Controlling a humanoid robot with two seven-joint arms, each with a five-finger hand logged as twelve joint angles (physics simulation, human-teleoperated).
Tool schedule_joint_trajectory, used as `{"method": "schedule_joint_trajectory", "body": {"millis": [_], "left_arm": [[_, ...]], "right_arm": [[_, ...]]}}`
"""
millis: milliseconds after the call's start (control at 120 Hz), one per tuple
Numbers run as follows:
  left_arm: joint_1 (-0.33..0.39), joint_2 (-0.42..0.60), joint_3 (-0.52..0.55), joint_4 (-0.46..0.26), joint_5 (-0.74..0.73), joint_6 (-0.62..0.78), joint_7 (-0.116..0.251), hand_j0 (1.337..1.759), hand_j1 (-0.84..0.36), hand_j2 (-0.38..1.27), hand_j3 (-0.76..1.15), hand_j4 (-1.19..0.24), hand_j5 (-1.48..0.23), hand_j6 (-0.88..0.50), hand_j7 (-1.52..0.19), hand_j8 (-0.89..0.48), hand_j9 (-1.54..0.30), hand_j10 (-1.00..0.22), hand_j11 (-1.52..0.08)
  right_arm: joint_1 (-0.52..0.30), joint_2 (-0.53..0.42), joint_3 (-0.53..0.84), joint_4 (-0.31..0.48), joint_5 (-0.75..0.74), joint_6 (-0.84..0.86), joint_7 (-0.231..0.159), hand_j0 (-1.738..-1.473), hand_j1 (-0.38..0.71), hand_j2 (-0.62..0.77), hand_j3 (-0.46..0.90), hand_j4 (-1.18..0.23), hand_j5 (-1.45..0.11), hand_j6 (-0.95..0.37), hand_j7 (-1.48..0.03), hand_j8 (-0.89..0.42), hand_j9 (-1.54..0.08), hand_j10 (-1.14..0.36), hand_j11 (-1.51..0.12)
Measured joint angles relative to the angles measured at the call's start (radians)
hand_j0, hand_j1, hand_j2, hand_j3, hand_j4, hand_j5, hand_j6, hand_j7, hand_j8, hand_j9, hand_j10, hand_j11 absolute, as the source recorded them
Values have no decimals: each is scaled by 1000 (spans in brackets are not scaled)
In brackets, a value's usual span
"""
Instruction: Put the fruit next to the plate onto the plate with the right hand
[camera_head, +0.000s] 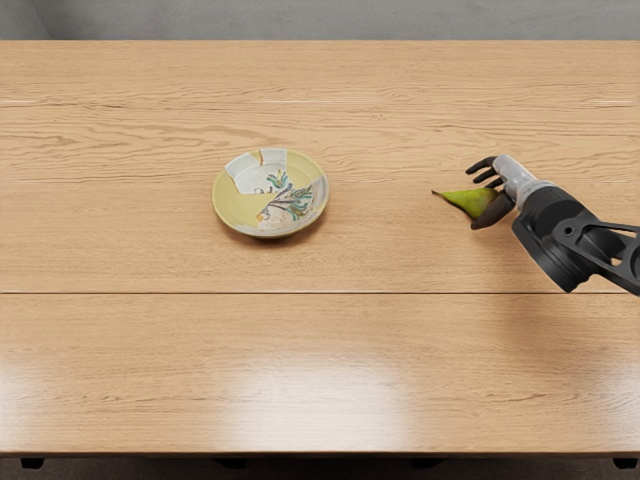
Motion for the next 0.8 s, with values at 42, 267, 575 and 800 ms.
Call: {"method": "schedule_joint_trajectory", "body": {"millis": [42, 267, 575, 800], "left_arm": [[0, 0, 0, 0, 0, 0, 0, 1658, 348, 0, 0, -1, -1, -1, -1, -1, -1, -1, -1], [0, 0, 0, 0, 0, 0, 0, 1658, 348, 0, 0, -1, -1, -1, -1, -1, -1, -1, -1], [0, 0, 0, 0, 0, 0, 0, 1658, 348, 0, 0, -1, -1, -1, -1, -1, -1, -1, -1], [0, 0, 0, 0, 0, 0, 0, 1658, 348, 0, 0, -1, -1, -1, -1, -1, -1, -1, -1]], "right_arm": [[0, 0, 0, 0, 0, 0, 0, -1658, 100, -72, 0, -378, -488, -378, -488, -362, -489, -378, -489], [0, 0, 0, -1, -1, 3, -1, -1658, 191, -64, 0, -460, -591, -459, -593, -397, -595, -458, -595], [-1, 1, 0, -1, -5, 8, -3, -1654, 297, 73, 0, -544, -760, -435, -732, -308, -753, -417, -752], [-7, 18, 1, -21, -25, 10, -6, -1633, 343, 138, -3, -626, -841, -405, -823, -288, -851, -381, -865]]}}
